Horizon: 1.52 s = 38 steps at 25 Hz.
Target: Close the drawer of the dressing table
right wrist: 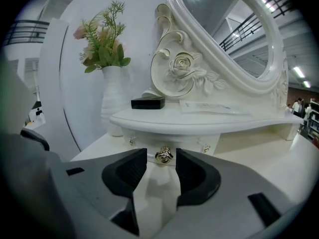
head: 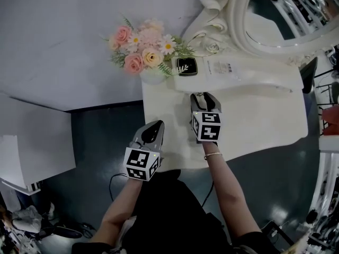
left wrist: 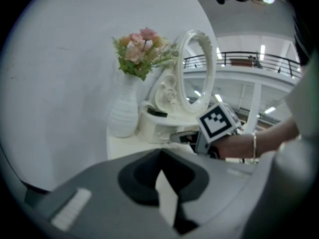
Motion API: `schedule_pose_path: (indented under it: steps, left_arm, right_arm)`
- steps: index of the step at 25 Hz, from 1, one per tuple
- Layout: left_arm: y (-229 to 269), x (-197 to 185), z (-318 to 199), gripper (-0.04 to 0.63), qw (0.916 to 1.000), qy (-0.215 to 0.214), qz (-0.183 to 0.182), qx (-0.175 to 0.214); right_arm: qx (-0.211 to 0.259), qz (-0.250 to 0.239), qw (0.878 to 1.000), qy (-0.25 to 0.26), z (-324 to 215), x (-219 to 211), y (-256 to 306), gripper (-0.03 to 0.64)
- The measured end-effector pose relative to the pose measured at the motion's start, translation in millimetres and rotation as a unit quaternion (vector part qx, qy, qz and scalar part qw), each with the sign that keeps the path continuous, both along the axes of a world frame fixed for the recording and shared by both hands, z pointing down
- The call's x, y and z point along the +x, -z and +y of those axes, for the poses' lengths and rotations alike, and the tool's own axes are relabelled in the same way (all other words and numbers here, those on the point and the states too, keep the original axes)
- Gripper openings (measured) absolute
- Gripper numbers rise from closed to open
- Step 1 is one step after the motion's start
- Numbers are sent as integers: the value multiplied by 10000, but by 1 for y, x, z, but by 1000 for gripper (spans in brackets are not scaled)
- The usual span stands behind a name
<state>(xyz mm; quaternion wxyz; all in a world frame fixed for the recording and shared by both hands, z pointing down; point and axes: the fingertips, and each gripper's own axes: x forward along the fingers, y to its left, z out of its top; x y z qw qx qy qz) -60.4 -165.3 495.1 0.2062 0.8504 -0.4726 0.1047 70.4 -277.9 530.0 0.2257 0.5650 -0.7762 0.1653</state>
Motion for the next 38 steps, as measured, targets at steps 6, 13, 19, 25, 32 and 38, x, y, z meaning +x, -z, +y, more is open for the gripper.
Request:
schedule_pose_path:
  steps: [6,13,19,25,32,38]
  left_arm:
    - [9,4,7,8,9999,-30,9,123]
    - [18,10,17,8,9996,-112,-5,266]
    - [28,17,28,8,9990,-168,-46,414]
    - [37,26,41,8,9984,-231,-75,512]
    - [42,34,55,8,9977,-251,-97,616]
    - [46,37,66,8,9972,-280,-161,674]
  right_arm:
    - [155,-178,9997,-63,16,7,19,153]
    - [473,-429,9979,-71,53,8,51,152]
    - [683,-606,9958,-54,91,10,72,132]
    - [870,-808,9929,-117,126,21,90,89]
    - [970,-915,9909,-172,162,29,100,52]
    - [969,-915,9907,-272,192,40,101,26]
